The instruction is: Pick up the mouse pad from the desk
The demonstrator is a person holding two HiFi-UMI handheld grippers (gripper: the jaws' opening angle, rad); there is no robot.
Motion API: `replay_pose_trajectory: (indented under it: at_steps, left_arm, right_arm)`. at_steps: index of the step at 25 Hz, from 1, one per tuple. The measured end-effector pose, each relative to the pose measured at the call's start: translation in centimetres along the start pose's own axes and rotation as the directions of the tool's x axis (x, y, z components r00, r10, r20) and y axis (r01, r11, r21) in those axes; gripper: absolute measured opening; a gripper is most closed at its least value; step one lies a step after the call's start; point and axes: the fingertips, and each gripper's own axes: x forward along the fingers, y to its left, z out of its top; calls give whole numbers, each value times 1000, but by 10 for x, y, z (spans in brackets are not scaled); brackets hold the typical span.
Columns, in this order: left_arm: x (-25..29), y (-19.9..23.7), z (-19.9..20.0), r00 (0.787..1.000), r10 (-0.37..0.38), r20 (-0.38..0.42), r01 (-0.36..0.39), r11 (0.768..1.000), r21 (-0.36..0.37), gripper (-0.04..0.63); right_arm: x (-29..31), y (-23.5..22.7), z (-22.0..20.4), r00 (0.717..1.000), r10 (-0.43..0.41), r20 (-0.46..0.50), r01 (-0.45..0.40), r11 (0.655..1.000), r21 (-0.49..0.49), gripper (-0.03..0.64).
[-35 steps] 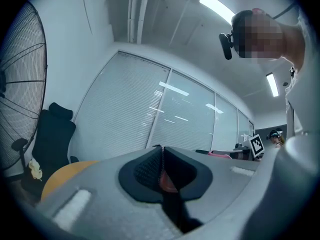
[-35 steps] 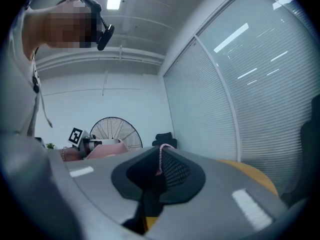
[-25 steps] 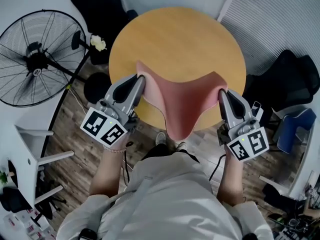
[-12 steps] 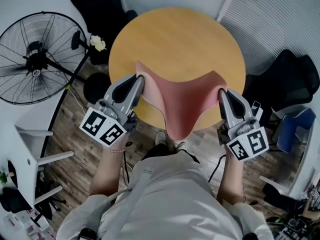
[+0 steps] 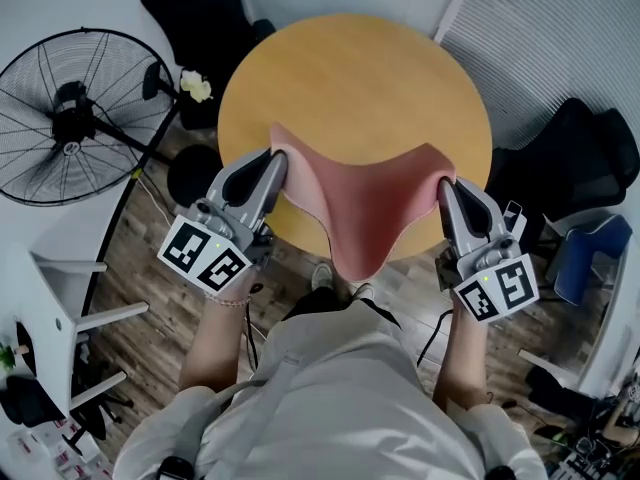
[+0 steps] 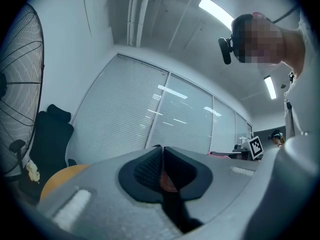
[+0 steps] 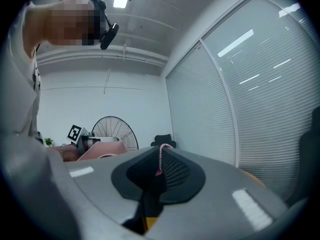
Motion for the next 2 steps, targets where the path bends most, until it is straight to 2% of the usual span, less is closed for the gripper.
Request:
replay_pose_trajectory:
  at_steps: [2]
  left_arm:
    - [0, 0, 0, 1000, -1, 0, 1, 1000, -1, 20]
  right_arm:
    - [0, 1, 0, 1000, -1, 0, 1, 1000, -1, 17]
